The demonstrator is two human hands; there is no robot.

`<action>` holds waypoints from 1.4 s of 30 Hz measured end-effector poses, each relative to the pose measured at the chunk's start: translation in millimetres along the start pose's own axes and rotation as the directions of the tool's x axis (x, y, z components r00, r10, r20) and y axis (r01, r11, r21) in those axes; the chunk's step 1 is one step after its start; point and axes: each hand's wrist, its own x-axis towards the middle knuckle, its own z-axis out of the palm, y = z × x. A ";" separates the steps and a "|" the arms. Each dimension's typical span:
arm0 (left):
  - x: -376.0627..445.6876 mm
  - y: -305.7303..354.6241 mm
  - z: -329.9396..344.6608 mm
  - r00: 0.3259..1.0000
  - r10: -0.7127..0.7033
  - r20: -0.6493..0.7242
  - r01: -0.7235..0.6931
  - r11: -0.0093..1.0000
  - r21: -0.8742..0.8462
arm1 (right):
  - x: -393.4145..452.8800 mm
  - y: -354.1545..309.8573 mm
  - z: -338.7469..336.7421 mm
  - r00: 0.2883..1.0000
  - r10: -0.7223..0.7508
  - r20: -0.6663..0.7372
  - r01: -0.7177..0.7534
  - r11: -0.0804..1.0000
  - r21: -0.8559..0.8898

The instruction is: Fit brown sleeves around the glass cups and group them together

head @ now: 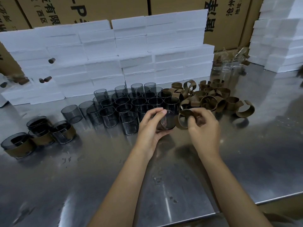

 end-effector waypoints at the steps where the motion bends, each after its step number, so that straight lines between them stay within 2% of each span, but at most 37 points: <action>1: -0.1 -0.3 0.3 1.000 0.000 0.003 0.000 1.000 0.003 | -1.8 -2.3 1.5 0.999 -0.041 -0.002 0.041 0.999 0.025; 7: -5.8 -4.9 7.4 0.989 -0.001 0.145 -0.012 0.996 0.093 | -6.8 -1.0 4.8 0.988 -0.156 -0.006 0.156 0.987 -0.046; 10: -8.4 -6.3 10.7 0.990 0.008 0.138 -0.025 0.993 0.117 | -6.8 -0.1 3.8 0.985 -0.172 -0.002 0.171 0.983 -0.058; 14: -8.8 -3.1 10.3 0.994 0.026 0.104 -0.034 0.996 0.078 | -4.7 -3.3 4.2 1.000 -0.021 -0.001 0.021 0.991 0.133; 16: -9.6 -3.3 10.9 0.992 0.011 0.129 -0.023 0.995 0.093 | -5.2 -5.5 4.1 1.000 0.008 0.023 -0.012 0.980 0.199; 19: -10.4 -6.3 11.8 0.984 -0.004 0.180 -0.024 0.988 0.155 | -6.1 -7.8 3.1 0.986 0.069 0.152 -0.113 0.948 0.298; 22: -10.0 -7.8 10.6 0.973 -0.008 0.232 -0.045 0.973 0.225 | -3.1 -7.0 0.0 0.896 0.243 0.372 -0.368 0.875 0.316; 24: -9.7 -7.6 8.5 0.966 -0.003 0.258 -0.071 0.958 0.279 | -1.5 -4.9 -0.7 0.840 0.301 0.452 -0.436 0.870 0.231; 30: -12.3 -6.5 6.6 0.960 -0.019 0.279 -0.085 0.931 0.355 | -2.5 -5.8 -0.1 0.856 0.332 0.397 -0.431 0.882 0.191; 35: -14.6 -3.4 7.2 0.947 -0.055 0.318 -0.056 0.942 0.332 | -0.7 -6.6 1.0 0.867 0.373 0.332 -0.453 0.866 0.212; 42: -14.6 -1.8 5.3 0.933 -0.084 0.349 -0.033 0.948 0.317 | -3.0 -8.5 3.0 0.889 0.351 0.294 -0.424 0.874 0.236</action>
